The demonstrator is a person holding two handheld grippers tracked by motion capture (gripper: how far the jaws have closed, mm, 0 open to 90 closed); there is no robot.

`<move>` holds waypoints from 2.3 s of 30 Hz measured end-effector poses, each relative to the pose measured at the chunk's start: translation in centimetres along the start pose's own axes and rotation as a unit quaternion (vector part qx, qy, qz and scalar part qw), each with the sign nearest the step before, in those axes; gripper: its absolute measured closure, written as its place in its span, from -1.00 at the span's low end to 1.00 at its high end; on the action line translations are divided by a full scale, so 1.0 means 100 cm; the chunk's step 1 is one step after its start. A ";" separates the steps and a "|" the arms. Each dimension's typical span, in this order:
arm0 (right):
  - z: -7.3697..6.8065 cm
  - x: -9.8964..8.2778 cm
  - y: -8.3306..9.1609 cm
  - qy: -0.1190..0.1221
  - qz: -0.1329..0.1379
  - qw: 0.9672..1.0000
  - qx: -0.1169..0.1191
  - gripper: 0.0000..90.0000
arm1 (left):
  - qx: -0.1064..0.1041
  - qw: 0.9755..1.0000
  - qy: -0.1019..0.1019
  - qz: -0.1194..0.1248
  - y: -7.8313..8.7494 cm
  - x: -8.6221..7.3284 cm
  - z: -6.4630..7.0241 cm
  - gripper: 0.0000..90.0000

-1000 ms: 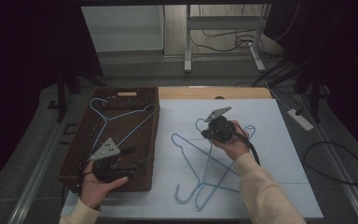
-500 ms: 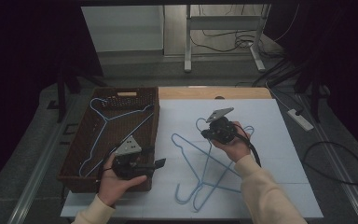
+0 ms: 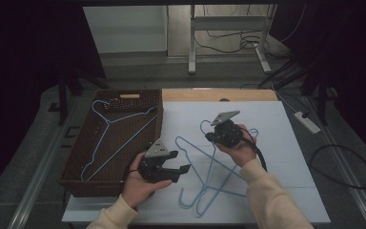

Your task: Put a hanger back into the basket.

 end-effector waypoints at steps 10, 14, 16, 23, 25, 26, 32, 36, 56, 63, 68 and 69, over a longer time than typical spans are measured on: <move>-0.001 0.000 0.004 -0.001 0.009 1.000 -0.001 0.94 | -0.018 0.999 0.003 -0.041 -0.034 0.008 0.019 -0.26; -0.002 0.000 0.006 0.001 0.011 1.000 0.002 0.94 | -0.025 0.997 0.007 -0.068 -0.054 0.005 0.022 -0.25; -0.003 -0.001 0.006 0.000 0.011 1.000 0.002 0.94 | -0.025 0.996 0.007 -0.082 -0.065 0.002 0.024 -0.25; -0.003 -0.002 0.008 -0.002 0.015 1.000 0.002 0.94 | -0.037 0.993 0.024 -0.105 -0.092 -0.002 0.017 -0.16; -0.003 -0.002 0.009 -0.004 0.018 1.000 0.001 0.94 | -0.040 0.993 0.030 -0.107 -0.096 -0.003 0.015 -0.12; -0.003 -0.002 0.009 -0.004 0.018 1.000 0.001 0.94 | -0.042 0.993 0.032 -0.107 -0.098 -0.003 0.014 -0.08; -0.004 -0.002 0.012 -0.006 0.024 1.000 0.003 0.94 | -0.065 0.990 0.060 -0.113 -0.106 -0.005 0.009 0.34; -0.004 -0.003 0.014 -0.006 0.027 1.000 0.002 0.94 | -0.087 0.986 0.084 -0.110 -0.108 -0.006 0.006 0.66; -0.006 -0.058 0.086 -0.075 0.130 0.987 -0.050 -0.03 | -0.081 0.987 0.134 -0.027 -0.092 -0.003 0.000 0.93; -0.013 -0.100 0.103 -0.109 0.138 0.983 -0.059 -0.06 | -0.089 0.987 0.132 -0.004 -0.086 0.000 0.002 0.93; -0.018 -0.119 0.106 -0.115 0.133 0.982 -0.063 -0.07 | -0.097 0.986 0.138 0.011 -0.080 0.004 0.003 0.93; -0.019 -0.123 0.107 -0.114 0.133 0.982 -0.063 -0.07 | -0.098 0.986 0.138 0.013 -0.079 0.005 0.003 0.93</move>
Point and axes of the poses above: each handheld gripper's, and its own axes: y roughly backward along the jaws, x roughly out of its top, z roughly to its right, the point moved 1 cm from there along -y, roughly forward along the jaws, and after that the axes turned 1 degree about y, right-handed, at the moved point
